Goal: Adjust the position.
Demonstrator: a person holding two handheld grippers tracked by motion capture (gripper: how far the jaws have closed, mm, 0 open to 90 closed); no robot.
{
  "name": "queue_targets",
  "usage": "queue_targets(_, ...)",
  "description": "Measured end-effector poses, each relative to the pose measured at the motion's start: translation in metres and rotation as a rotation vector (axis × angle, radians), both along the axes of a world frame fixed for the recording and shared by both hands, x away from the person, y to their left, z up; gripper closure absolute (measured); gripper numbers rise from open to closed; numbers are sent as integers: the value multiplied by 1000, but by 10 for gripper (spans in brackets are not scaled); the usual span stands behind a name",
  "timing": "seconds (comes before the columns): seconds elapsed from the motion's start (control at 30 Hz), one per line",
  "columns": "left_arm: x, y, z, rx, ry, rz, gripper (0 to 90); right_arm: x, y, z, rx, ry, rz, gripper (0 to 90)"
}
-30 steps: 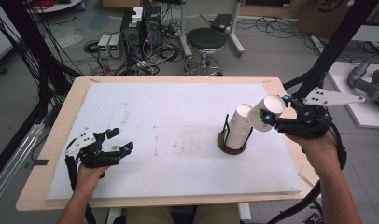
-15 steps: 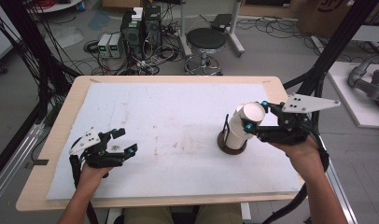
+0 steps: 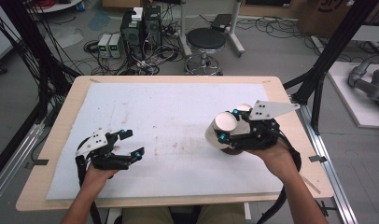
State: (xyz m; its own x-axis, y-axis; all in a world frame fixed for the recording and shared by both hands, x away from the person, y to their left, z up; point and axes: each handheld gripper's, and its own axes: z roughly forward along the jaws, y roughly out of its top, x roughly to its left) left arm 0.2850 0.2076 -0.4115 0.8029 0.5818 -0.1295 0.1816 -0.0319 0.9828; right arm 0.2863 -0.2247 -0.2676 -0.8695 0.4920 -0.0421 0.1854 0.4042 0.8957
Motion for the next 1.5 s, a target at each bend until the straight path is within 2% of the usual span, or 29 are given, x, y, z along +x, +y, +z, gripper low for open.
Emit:
queue_targets(0.3,-4,-5,2,3,-19,-49,153,9,30,-13,-11,23,65,352)
queue_targets(0.4,-5,-8,3,2,-47,-75,155,11,36,-19,-8,25,77,351)
queue_targets(0.53,-7,-13,3,24,-80,-104,155,15,46,-31,-21,42,101,352)
queue_targets(0.63,-8,-18,4,22,-59,-121,154,18,51,-37,-14,55,113,351)
queue_targets(0.77,-9,-26,6,27,-63,-152,153,20,57,-44,-12,52,125,351)
queue_targets(1.07,-9,-46,6,55,-62,-235,152,22,71,-60,-8,84,159,351)
queue_targets(1.27,-6,-55,6,61,-57,-250,152,21,76,-64,-5,87,176,352)
queue_targets(1.5,0,-75,4,83,-50,-283,152,21,85,-68,-11,95,196,352)
